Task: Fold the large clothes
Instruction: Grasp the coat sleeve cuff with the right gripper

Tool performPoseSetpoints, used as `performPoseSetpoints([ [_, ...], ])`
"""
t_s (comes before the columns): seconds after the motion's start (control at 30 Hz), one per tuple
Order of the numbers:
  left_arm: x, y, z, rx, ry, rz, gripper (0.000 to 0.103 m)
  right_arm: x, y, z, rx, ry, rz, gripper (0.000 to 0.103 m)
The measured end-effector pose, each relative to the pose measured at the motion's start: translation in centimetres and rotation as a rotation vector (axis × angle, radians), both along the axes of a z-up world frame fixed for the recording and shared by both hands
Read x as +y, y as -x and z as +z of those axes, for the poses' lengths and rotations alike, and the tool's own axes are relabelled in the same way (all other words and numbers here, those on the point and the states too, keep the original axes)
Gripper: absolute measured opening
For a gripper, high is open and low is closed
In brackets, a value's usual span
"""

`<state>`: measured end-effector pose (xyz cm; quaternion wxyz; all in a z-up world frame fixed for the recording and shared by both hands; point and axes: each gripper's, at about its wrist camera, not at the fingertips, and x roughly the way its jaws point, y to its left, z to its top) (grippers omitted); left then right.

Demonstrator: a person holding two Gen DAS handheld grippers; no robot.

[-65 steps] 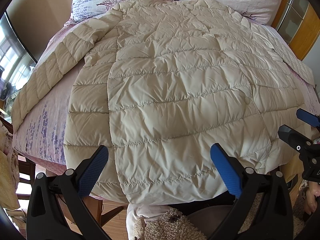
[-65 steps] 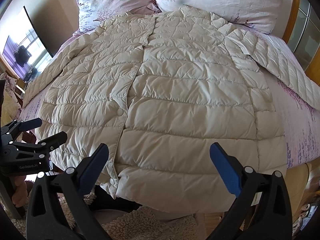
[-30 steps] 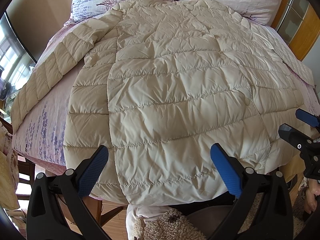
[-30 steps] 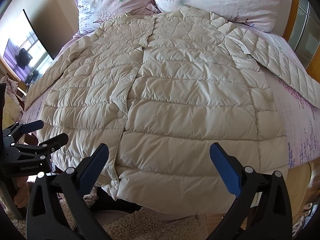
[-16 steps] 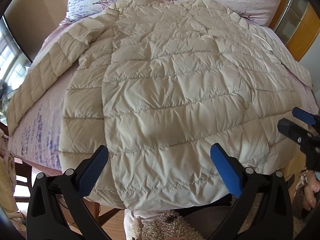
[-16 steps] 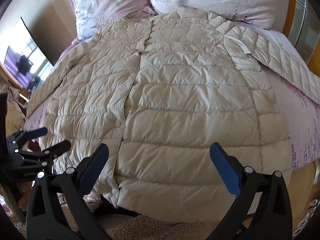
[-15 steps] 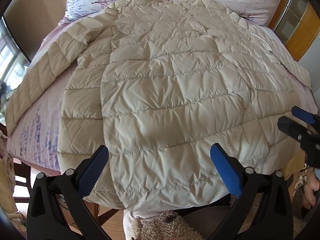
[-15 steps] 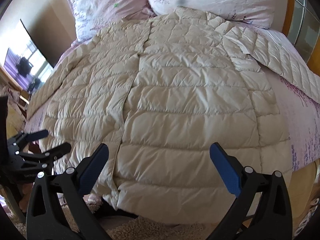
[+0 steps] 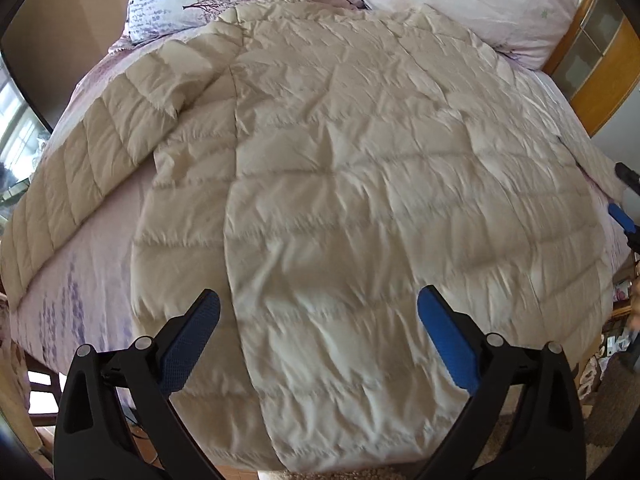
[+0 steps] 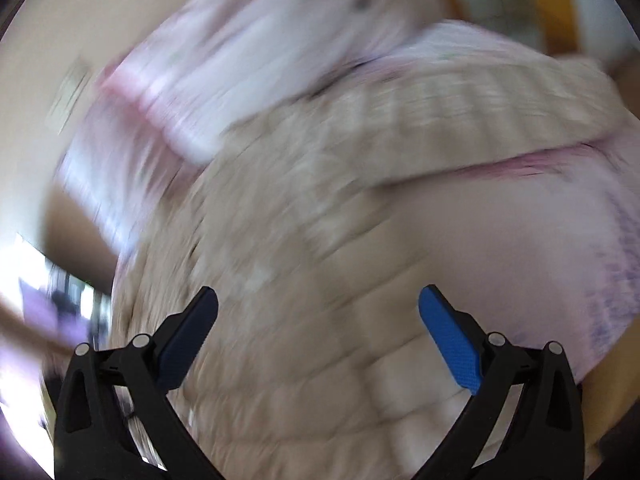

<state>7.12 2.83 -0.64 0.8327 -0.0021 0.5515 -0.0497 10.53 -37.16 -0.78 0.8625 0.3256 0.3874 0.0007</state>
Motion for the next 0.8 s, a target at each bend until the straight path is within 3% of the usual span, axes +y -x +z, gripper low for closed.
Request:
performPoseSetpoints([
  [0.17, 0.9, -1.9, 0.8, -0.053, -0.044, 0.023, 0.101, -10.8, -0.2, -3.0, 0.053, -0.270, -0.311, 0.075],
  [0.3, 2.8, -3.8, 1.4, -0.095, 0.024, 0.070, 0.102, -17.5, 0.7, -5.7, 0.056, -0.444, -0.502, 0.063],
  [0.43, 4.4, -5.5, 1.6, -0.115, 0.118, 0.114, 0.102, -22.1, 1.2, -6.6, 0.019, -0.442, -0.618, 0.057],
  [0.57, 4.8, -6.8, 1.9, -0.147, 0.114, 0.112, 0.102, -26.3, 2.0, -8.0, 0.018, -0.480, -0.700, 0.047],
  [0.67, 4.7, -7.3, 1.9, -0.180, 0.107, 0.092, 0.102, -28.2, 2.7, -8.3, 0.011, -0.443, -0.714, 0.038],
  [0.8, 4.7, -7.5, 2.0, -0.214, 0.178, 0.063, 0.102, -28.6, 2.9, -7.7, 0.011, -0.392, -0.732, 0.030],
])
